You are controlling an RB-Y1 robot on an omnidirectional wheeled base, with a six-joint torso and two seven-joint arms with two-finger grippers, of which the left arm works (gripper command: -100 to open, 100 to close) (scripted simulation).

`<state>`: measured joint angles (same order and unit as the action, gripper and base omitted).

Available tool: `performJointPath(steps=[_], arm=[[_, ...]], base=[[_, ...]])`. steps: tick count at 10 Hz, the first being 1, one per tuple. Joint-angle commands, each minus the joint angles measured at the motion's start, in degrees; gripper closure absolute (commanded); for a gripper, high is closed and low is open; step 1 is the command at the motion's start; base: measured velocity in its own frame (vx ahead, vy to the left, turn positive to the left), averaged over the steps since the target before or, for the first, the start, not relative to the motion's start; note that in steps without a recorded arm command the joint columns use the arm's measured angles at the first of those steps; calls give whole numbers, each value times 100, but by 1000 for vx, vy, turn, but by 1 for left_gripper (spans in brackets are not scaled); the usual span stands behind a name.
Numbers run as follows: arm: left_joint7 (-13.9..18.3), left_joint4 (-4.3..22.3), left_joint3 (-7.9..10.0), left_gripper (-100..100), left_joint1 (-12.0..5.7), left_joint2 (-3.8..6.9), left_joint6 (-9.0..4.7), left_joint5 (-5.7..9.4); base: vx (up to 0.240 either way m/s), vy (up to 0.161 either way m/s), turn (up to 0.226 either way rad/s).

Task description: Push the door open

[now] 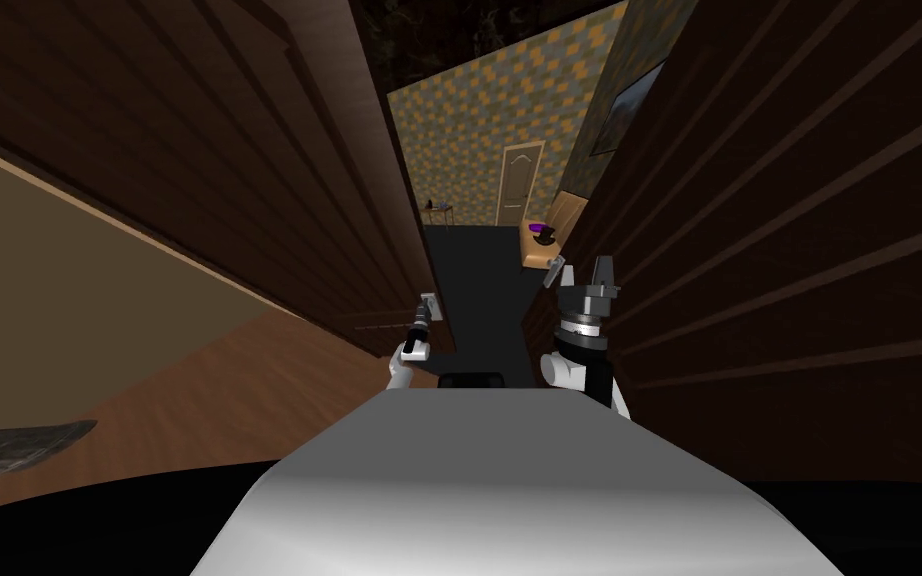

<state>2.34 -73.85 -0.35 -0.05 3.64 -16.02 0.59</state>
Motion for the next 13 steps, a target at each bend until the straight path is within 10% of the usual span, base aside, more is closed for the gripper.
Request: performJointPath(steps=[1,13], arm=[[-33,32,202,100,-44,21,-24,20],[-157,189,818,100,-132,-84,-13,80]], base=[[119,-104,82],[137,-93,61]])
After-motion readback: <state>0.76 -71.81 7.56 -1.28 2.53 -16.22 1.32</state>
